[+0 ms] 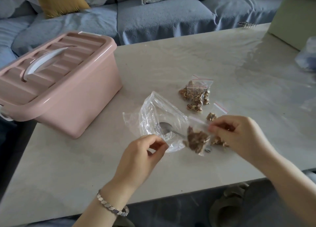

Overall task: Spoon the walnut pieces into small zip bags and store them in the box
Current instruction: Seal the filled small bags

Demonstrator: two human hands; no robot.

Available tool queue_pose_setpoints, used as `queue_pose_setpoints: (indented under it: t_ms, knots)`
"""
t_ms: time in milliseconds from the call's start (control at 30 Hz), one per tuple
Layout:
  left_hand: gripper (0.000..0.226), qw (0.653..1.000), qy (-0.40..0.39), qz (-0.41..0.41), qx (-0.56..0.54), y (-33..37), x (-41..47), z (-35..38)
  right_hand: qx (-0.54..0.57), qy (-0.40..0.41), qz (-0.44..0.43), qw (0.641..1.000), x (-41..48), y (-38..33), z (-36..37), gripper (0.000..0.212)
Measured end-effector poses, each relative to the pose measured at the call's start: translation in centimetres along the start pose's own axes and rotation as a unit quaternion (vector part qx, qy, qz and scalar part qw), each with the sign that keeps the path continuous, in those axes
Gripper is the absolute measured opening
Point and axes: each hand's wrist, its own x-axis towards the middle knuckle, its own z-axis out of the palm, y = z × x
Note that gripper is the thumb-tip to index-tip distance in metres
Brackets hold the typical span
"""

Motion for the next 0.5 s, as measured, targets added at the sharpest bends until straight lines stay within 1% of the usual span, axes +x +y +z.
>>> queue_pose_setpoints:
  t_ms: [100,233,267,333,400,500]
  knots:
    - [0.017,0.999,-0.015,-0.035,-0.016,0.2,0.0,-0.1,-0.041,-0.023,0.038,0.998,1.9,0.8,-0.6,0.011]
    - [0.017,0.998,-0.037,-0.045,-0.001,0.1,-0.2,0.1,-0.094,-0.047,0.079,0.991,4.3,2.1,0.0,0.016]
    - [0.017,0.998,-0.041,-0.050,0.001,0.0,-0.3,0.1,-0.124,-0.047,0.093,0.987,4.9,2.4,-0.1,0.015]
    - [0.018,0.997,-0.051,-0.060,0.007,-0.1,-0.4,0.0,-0.220,-0.031,0.113,0.968,6.1,2.7,-0.3,0.013]
    - [0.019,0.996,-0.064,-0.066,0.024,-0.3,-0.5,-0.2,-0.291,0.003,0.102,0.951,7.7,2.4,-0.3,0.017]
    - [0.019,0.994,-0.075,-0.063,0.053,-0.5,-0.6,-0.4,-0.303,0.032,0.042,0.952,11.0,1.6,0.3,0.021]
